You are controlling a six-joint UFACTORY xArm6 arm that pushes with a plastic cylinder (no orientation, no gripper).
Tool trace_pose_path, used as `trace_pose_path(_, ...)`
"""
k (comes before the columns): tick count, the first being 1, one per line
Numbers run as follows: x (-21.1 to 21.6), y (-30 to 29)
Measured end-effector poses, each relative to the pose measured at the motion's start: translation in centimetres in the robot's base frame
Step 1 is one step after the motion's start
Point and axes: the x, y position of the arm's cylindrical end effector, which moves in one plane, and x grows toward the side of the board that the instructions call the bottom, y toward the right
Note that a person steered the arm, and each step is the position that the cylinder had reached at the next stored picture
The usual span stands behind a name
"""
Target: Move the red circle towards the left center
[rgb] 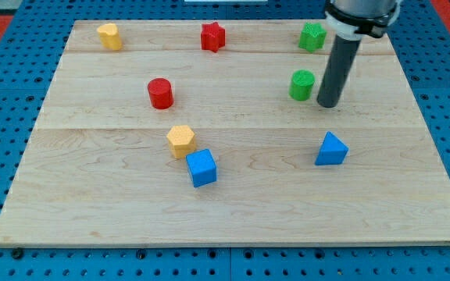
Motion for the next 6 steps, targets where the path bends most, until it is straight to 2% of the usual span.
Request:
trace_pose_path(1, -0.6, -12.4)
trace_pose_path(3, -2.2, -26.6)
trace_pose_path(4, -2.2, -30.5)
trace_pose_path(5, -0.9, -26.7)
trace_pose_path(6, -0.9, -26.2)
